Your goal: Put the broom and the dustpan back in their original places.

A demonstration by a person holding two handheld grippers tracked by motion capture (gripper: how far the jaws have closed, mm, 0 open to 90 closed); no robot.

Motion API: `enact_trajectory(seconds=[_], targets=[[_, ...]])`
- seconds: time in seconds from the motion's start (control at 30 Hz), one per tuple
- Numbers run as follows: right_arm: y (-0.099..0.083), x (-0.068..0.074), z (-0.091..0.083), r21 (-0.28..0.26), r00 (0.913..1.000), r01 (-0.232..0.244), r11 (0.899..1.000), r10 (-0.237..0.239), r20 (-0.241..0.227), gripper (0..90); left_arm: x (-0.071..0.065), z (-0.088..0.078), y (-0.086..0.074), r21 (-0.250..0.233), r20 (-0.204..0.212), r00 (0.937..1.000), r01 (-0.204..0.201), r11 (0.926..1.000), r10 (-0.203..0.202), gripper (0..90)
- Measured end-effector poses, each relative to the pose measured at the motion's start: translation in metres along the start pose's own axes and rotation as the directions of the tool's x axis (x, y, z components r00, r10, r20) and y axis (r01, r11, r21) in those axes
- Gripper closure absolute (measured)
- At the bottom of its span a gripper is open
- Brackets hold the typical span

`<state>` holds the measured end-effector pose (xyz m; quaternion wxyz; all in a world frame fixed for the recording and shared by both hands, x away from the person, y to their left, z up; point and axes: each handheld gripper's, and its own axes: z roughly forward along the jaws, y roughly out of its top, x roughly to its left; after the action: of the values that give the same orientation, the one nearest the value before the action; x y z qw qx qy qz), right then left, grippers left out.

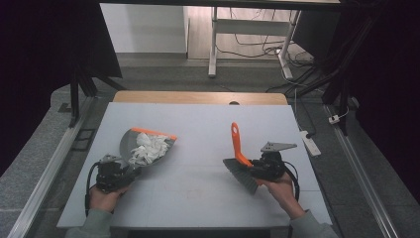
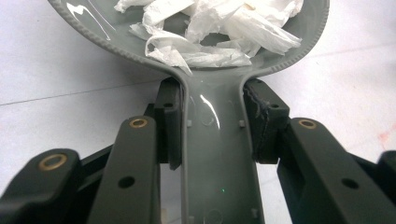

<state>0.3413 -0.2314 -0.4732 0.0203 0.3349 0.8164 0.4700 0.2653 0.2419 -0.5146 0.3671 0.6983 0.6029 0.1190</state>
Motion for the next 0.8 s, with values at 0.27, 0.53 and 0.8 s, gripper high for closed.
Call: enact_trajectory(seconds=[0.27,0.53,0.8], targets=[[-0.003,-0.001,0.003,0.023,0.9996,-0.018,1.000,0.019,-0.022,69.8,-0.001,0.015,0.003,0.001,-0.081,0.9946,0.066,0.9979,-0.065,61.3],[-0.005,-0.003,0.012,0.072,0.9987,-0.030,0.997,0.033,-0.038,69.8,-0.007,0.029,0.005,0.010,-0.121,0.9858,0.118,0.9930,-0.116,61.0],[-0.004,-0.014,0.019,0.123,0.9980,-0.061,0.991,0.063,-0.011,69.8,-0.009,0.033,0.004,0.015,-0.135,0.9848,0.112,0.9935,-0.109,59.7]])
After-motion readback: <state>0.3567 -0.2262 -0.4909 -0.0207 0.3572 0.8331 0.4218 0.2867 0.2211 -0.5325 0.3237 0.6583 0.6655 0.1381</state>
